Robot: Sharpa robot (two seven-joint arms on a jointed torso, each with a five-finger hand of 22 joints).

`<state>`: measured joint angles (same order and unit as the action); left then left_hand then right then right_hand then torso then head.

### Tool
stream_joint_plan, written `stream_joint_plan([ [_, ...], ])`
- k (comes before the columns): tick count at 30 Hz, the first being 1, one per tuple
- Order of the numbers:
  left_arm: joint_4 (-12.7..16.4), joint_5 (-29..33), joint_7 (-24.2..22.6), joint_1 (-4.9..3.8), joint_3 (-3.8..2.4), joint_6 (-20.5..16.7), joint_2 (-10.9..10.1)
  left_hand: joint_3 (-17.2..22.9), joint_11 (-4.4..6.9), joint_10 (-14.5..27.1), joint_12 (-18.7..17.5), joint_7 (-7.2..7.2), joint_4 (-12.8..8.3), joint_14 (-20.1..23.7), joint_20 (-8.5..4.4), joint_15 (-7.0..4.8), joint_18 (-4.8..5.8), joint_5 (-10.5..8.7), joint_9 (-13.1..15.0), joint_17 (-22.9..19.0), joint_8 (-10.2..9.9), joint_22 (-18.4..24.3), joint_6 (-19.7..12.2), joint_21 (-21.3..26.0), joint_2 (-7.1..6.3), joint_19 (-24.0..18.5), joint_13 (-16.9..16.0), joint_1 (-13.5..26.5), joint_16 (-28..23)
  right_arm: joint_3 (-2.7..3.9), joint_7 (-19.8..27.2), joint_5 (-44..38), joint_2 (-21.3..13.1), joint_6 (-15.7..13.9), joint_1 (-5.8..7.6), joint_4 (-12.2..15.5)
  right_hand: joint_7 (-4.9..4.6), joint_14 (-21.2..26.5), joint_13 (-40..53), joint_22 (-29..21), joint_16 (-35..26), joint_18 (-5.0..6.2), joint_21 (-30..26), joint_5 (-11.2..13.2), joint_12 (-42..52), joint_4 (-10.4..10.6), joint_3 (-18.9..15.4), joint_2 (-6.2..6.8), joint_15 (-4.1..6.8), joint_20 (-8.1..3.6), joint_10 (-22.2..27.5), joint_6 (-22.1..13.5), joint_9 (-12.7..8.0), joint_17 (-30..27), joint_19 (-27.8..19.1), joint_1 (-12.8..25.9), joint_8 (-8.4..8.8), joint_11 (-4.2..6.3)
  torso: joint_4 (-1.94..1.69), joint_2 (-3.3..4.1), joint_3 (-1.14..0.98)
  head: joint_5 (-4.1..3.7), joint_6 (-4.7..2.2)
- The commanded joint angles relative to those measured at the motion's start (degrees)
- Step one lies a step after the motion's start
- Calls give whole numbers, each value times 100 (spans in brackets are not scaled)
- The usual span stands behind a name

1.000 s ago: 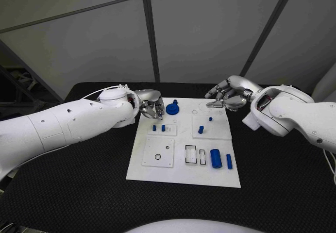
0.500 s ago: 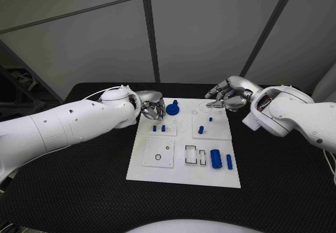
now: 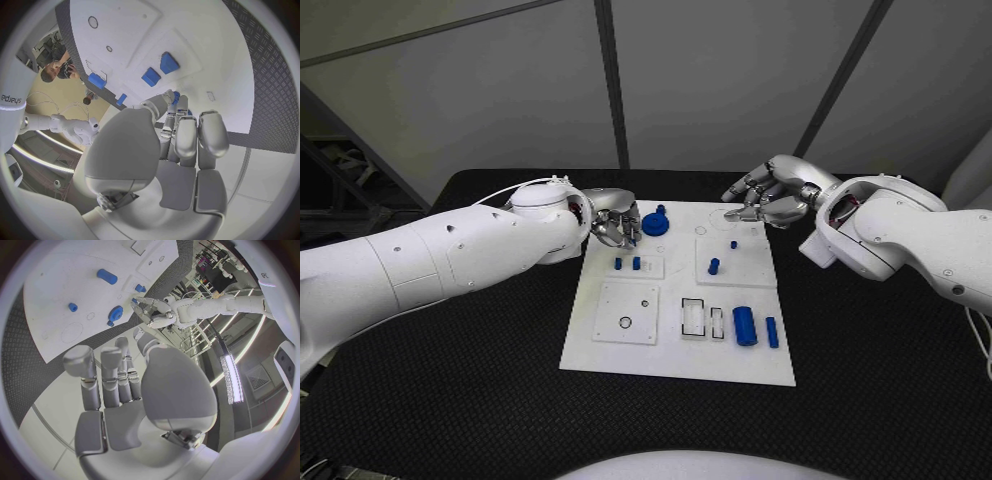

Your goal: Assemble the parts on the task board

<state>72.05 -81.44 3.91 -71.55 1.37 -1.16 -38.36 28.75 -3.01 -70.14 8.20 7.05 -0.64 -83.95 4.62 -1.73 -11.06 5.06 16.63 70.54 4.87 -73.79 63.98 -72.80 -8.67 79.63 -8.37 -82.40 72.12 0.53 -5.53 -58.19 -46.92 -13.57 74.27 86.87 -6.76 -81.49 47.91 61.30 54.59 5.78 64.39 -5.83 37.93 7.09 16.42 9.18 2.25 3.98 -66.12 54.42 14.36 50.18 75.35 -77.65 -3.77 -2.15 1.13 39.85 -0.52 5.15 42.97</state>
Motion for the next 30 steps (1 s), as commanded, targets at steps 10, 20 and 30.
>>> stream_joint_plan([
  [10,-38,17,20,2,42,129,64,-6,-16,-12,3,-9,-35,-240,11,31,627,-75,-37,-30,-32,1,8,-5,-11,-1,31,108,21,4,50,-10,9,12,11,9,-10,-49,5,7,-8,50,-7,-20,33,29,17,-2,6,5,14,-26,9,10,46,32,3,16,-3,1,2,-4,0],
  [20,-54,17,119,2,53,79,81,52,-80,169,-106,47,-46,-220,50,79,622,-82,-249,-100,-129,6,-416,20,-84,-27,147,196,5,4,48,-10,5,13,11,13,-10,-49,5,7,-8,50,-7,-20,33,29,17,-2,6,5,14,-26,9,10,46,32,3,16,-1,0,-1,-9,-3],
  [30,-56,17,185,2,55,129,75,93,-119,332,-183,52,-37,-206,81,112,616,-88,-402,-153,-136,17,-620,45,-149,-44,229,263,-5,4,47,-10,-5,11,11,14,-10,-49,5,7,-8,50,-7,-20,33,29,17,-2,6,5,14,-26,9,10,46,32,3,16,-4,0,2,-15,-6],
])
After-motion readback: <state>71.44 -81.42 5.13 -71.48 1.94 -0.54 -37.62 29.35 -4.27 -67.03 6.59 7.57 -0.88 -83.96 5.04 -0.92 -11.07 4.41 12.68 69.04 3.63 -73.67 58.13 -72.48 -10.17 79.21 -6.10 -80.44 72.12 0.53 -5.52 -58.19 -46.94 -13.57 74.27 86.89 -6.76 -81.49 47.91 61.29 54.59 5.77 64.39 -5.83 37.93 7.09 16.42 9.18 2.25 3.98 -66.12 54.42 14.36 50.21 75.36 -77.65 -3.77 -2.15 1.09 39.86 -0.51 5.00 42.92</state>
